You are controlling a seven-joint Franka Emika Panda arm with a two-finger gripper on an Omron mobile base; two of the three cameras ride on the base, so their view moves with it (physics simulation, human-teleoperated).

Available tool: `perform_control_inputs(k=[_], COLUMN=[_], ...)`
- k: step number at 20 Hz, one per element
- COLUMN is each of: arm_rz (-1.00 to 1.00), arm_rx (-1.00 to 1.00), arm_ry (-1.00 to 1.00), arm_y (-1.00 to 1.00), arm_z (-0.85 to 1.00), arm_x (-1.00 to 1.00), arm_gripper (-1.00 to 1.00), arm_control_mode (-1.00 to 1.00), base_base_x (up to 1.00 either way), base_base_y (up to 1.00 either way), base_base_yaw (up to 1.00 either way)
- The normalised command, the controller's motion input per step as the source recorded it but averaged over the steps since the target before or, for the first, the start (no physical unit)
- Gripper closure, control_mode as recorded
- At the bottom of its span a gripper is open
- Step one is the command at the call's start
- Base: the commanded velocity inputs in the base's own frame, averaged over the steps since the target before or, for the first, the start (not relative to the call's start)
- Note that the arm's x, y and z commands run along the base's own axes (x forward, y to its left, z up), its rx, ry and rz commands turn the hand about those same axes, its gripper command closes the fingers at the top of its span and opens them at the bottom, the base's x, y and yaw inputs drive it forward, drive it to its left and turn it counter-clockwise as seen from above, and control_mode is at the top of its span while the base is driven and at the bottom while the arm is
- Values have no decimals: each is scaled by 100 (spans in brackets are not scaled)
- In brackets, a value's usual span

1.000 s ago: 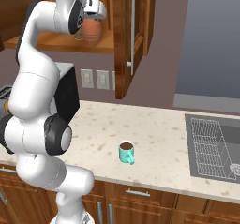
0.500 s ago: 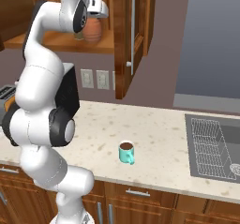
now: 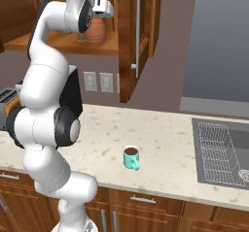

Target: Pick the cinnamon and honey bottle from the cabinet and place them next to the mug.

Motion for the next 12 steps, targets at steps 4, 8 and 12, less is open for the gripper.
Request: perform_control_inputs(k=[4, 8, 12], arm_rz=[0, 0, 0], arm_rx=[0, 0, 0], arm_ry=[0, 0, 0], arm_y=[0, 0, 0], arm_z=[0, 0, -7], arm_x=[7, 0, 0], arm_gripper=[-100, -100, -100], arm_control_mode=[-100, -100, -100], base_base_x=[0, 0, 0], base_base_y=[0, 0, 0], base_base_yaw=[0, 0, 0])
